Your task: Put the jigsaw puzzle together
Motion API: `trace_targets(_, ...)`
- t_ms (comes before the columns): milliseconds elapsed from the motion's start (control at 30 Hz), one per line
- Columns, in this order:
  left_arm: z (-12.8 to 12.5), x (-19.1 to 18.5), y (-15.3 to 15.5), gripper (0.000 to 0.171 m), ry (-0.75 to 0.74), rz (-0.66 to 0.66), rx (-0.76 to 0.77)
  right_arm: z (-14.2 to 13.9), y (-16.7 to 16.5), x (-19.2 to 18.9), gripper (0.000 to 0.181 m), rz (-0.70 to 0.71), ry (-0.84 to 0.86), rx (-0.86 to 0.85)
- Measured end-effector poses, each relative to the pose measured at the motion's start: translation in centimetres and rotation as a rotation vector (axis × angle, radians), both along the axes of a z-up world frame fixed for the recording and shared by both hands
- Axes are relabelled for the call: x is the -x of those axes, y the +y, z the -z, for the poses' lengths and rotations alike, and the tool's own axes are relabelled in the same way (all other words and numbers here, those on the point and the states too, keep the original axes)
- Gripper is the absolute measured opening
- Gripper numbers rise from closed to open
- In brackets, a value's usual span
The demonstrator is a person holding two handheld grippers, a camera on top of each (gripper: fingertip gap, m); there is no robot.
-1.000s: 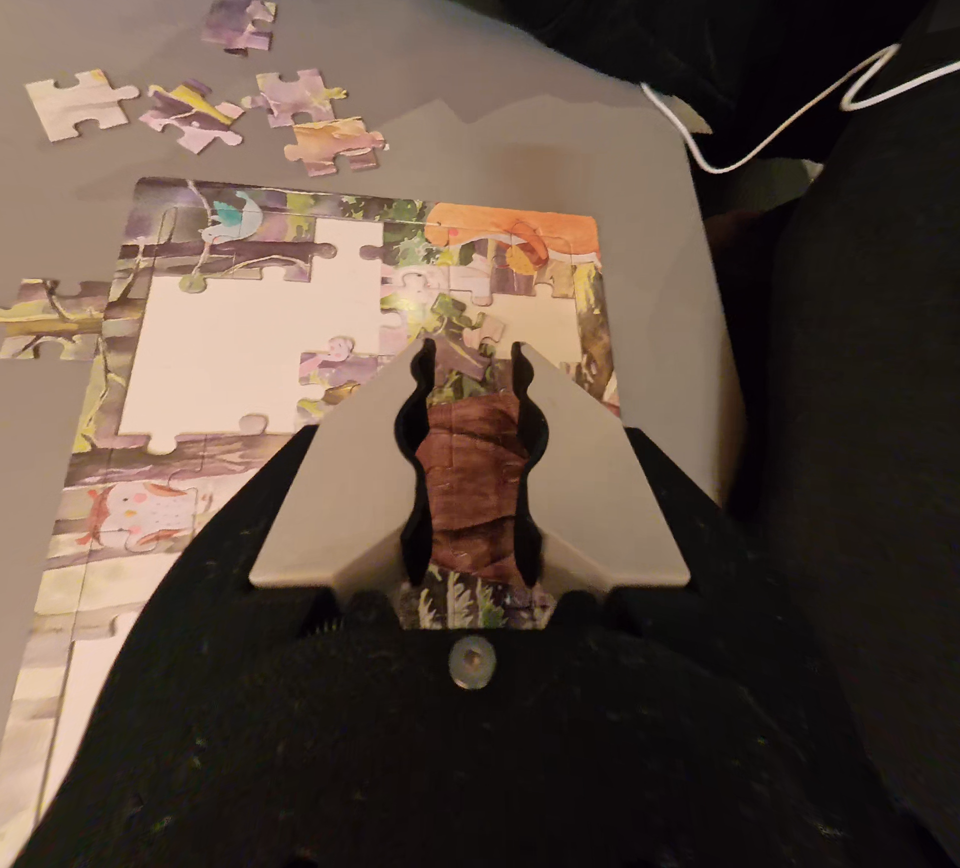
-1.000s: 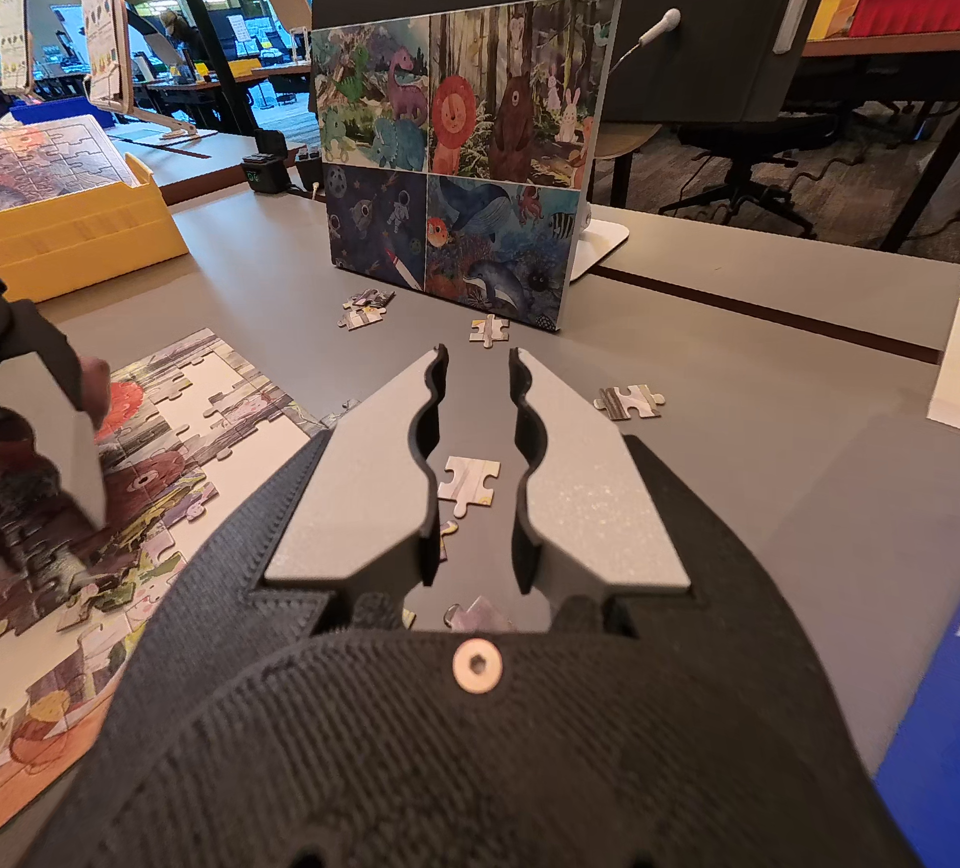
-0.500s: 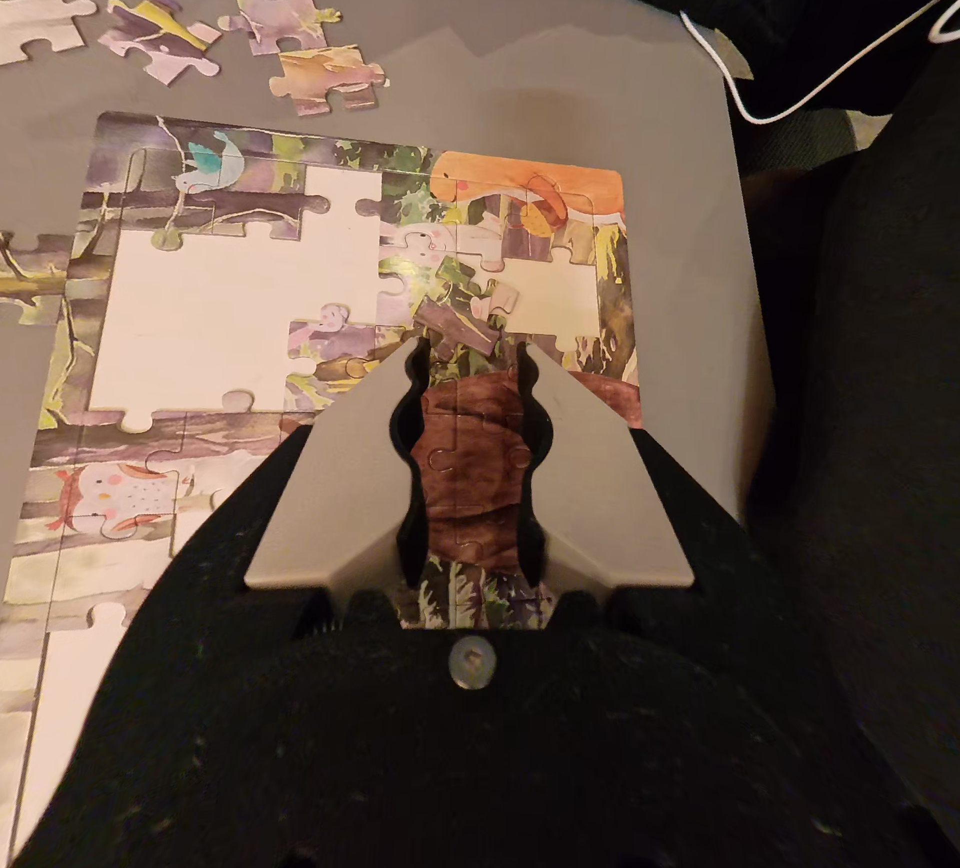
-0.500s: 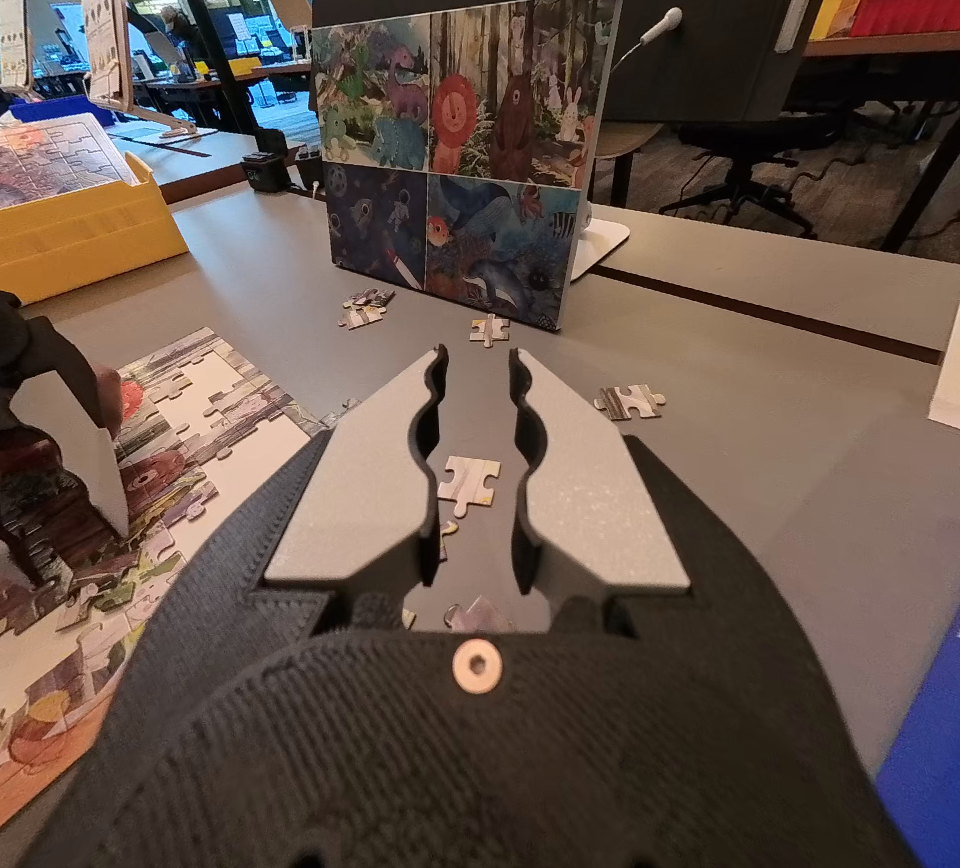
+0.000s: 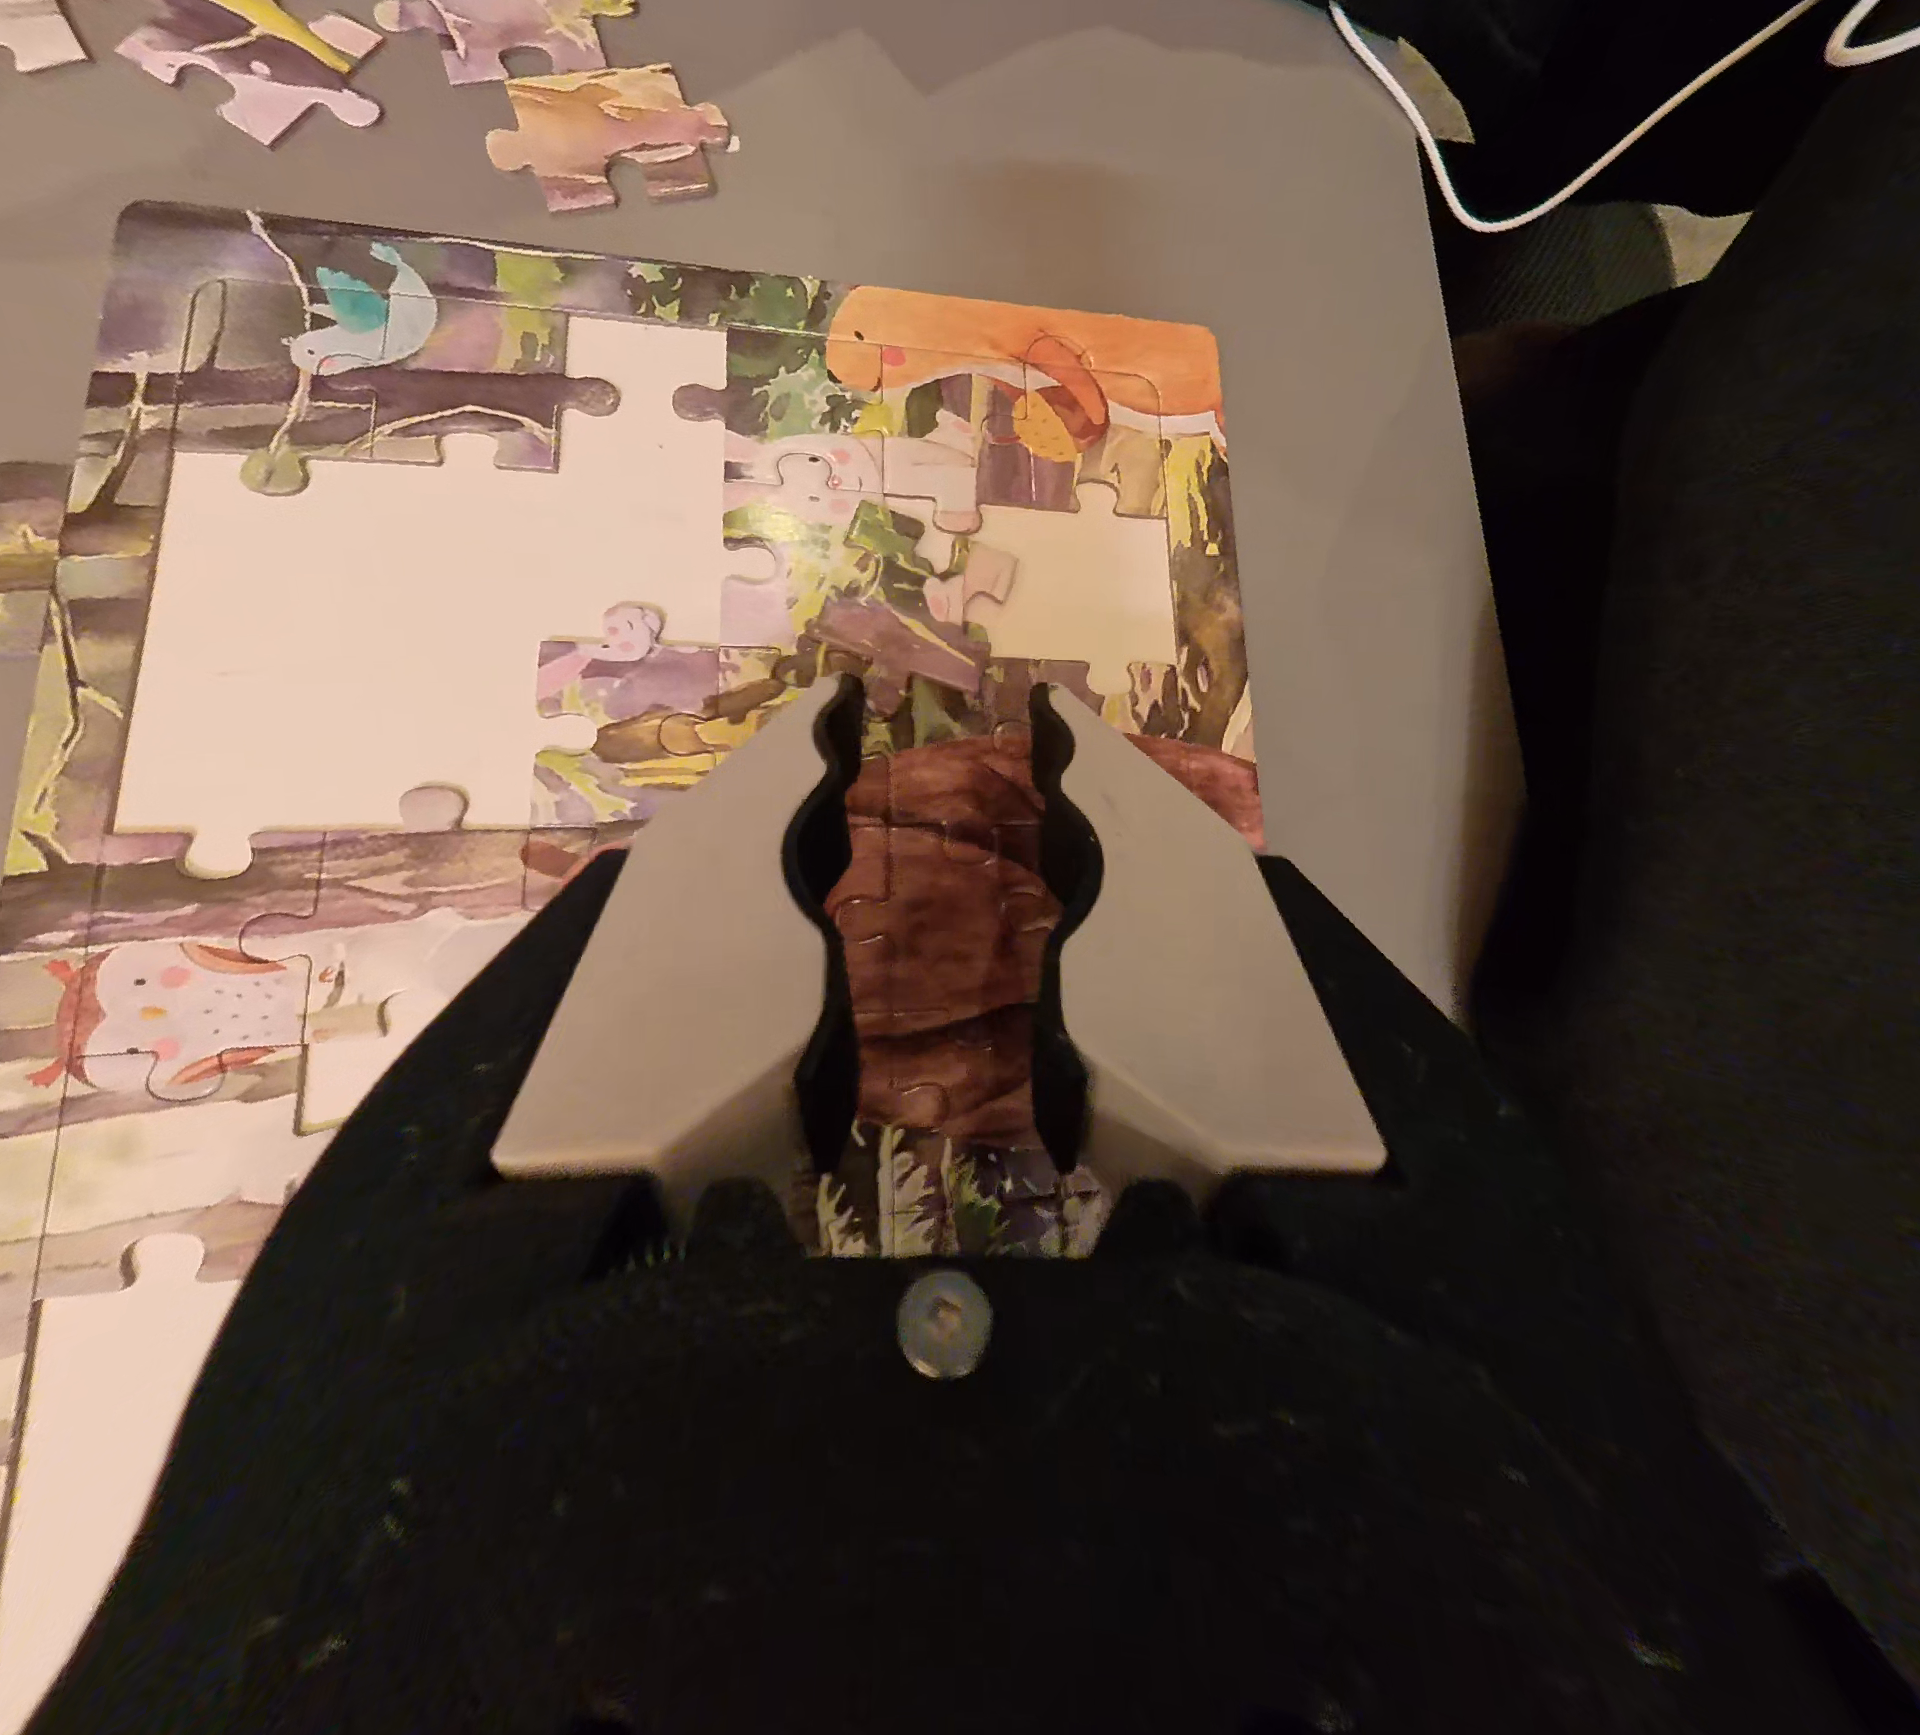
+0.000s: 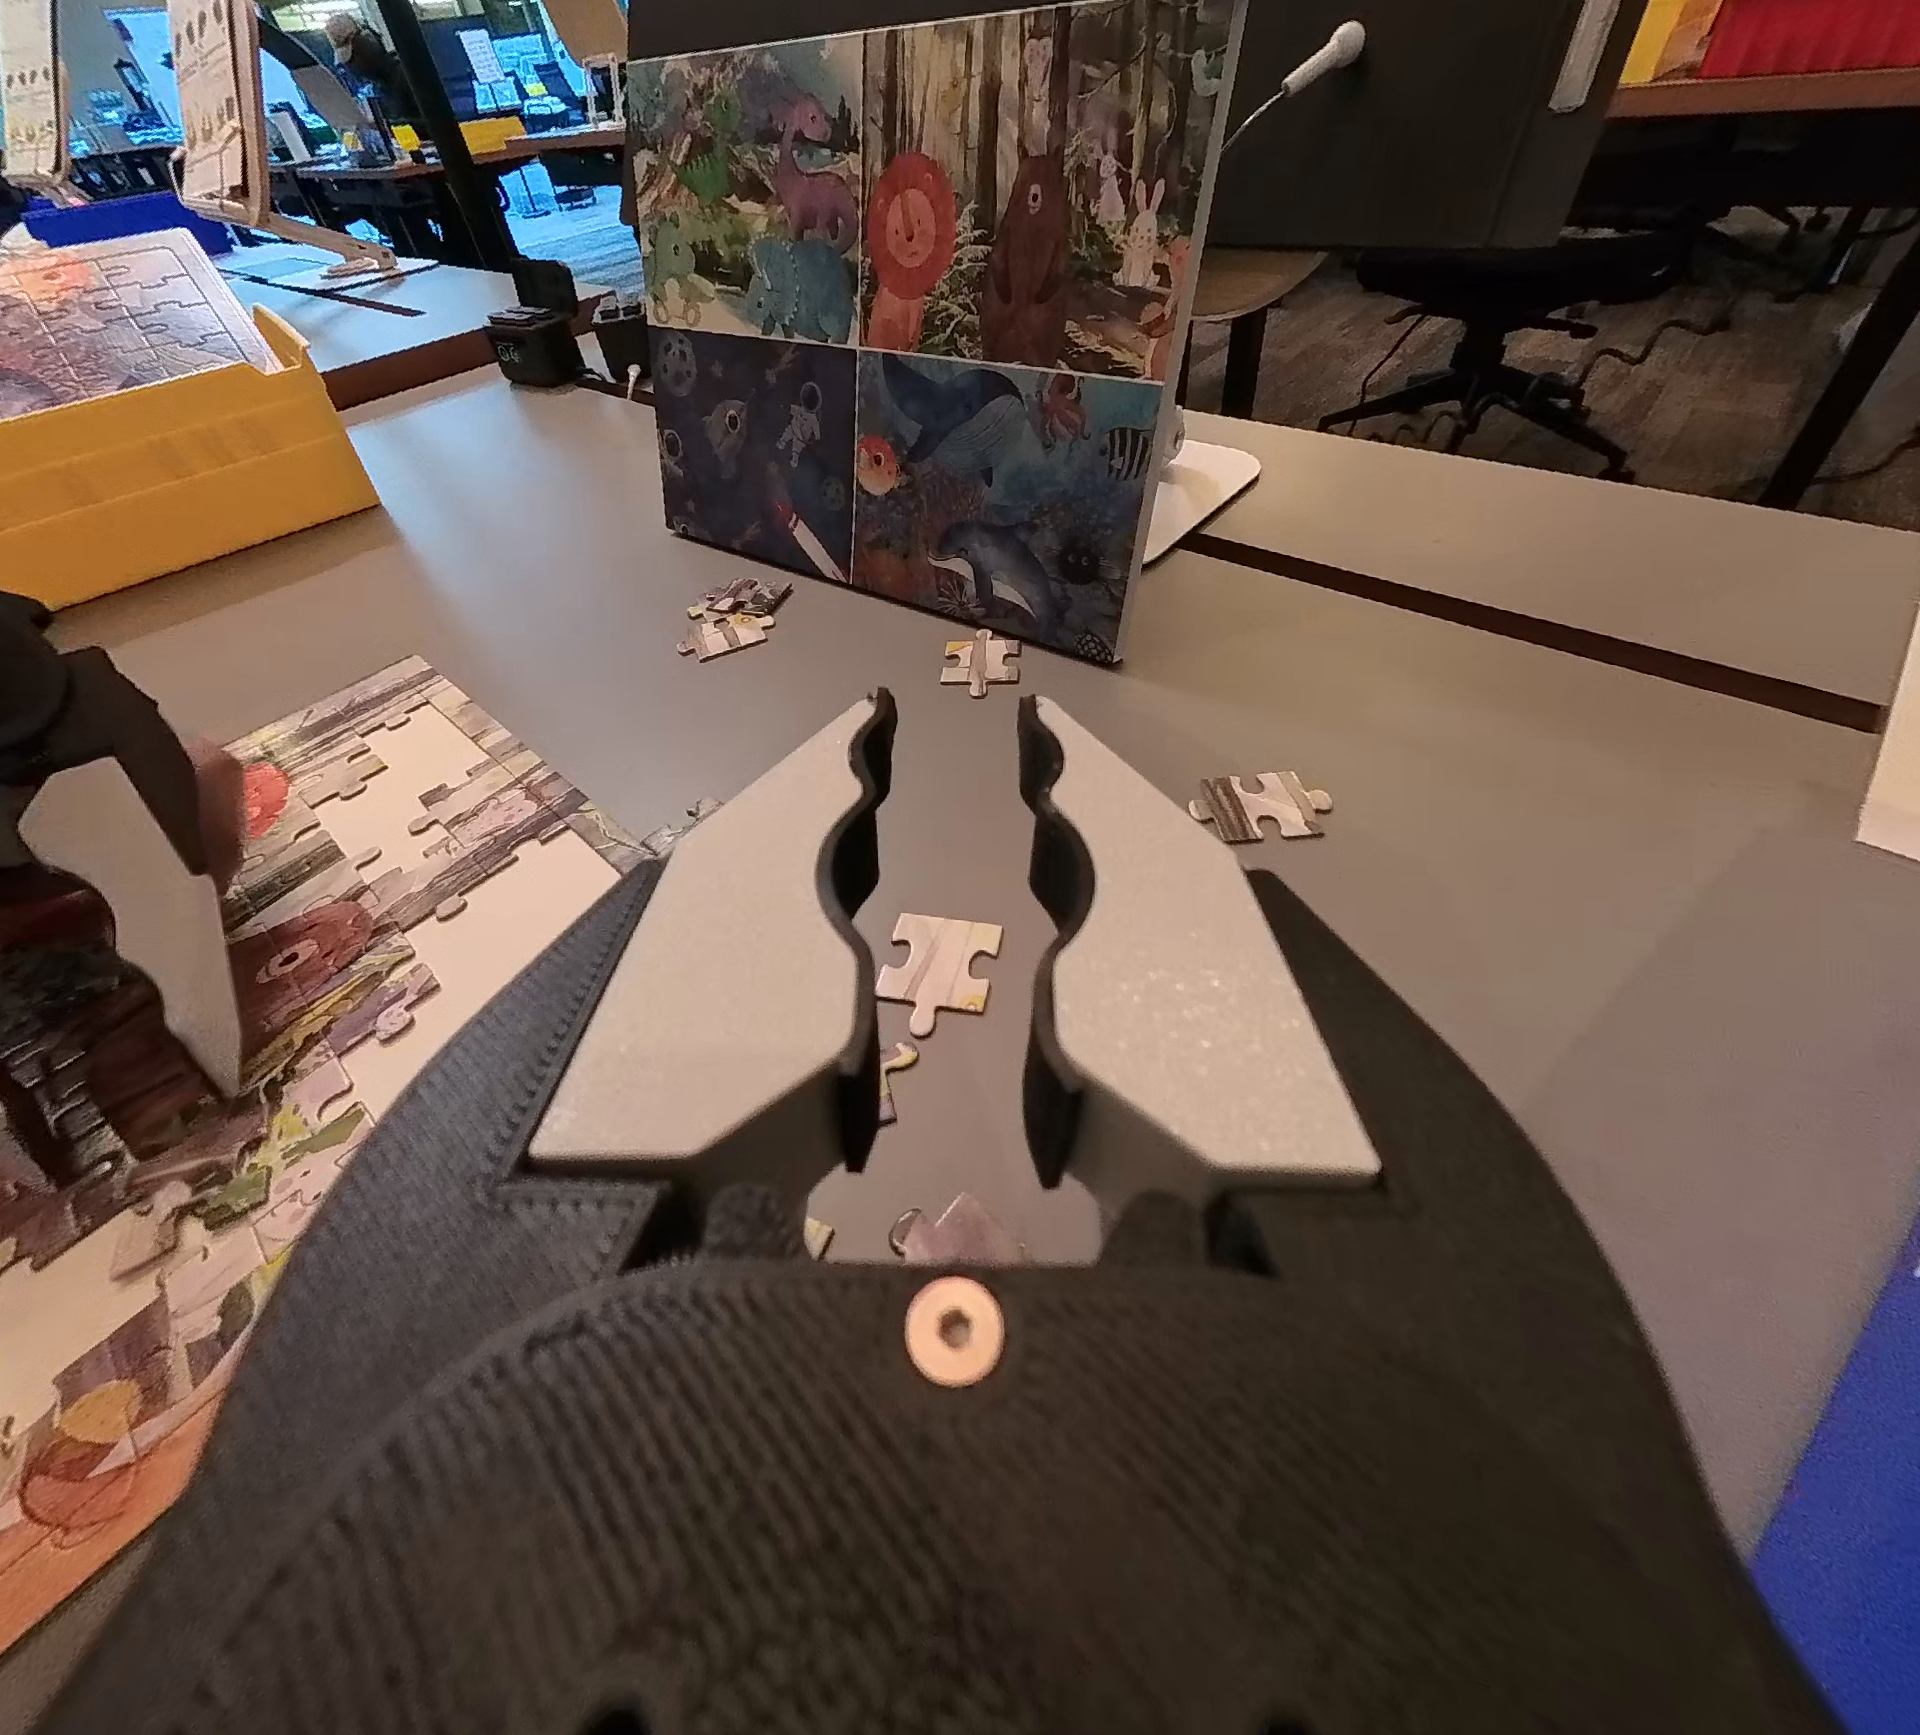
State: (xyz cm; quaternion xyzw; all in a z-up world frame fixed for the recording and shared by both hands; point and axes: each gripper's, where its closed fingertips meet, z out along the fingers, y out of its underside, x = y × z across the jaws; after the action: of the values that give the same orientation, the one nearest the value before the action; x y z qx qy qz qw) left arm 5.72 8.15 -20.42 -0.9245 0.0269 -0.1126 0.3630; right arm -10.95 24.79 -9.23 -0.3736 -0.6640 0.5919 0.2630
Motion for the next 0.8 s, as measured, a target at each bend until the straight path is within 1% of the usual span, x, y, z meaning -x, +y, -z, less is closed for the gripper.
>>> trace_targets(367, 0.1, -0.9, -0.1, 0.023, 0.0, 0.049, 0.013, 0.1, 0.0, 0.0, 0.023, 0.0, -0.004, -0.001)
trace_targets(800, 0.1, -1.7, 0.0, 0.022, -0.004, 0.08, 0.022, 0.1, 0.1, 0.0, 0.023, 0.001, -0.005, -0.001)
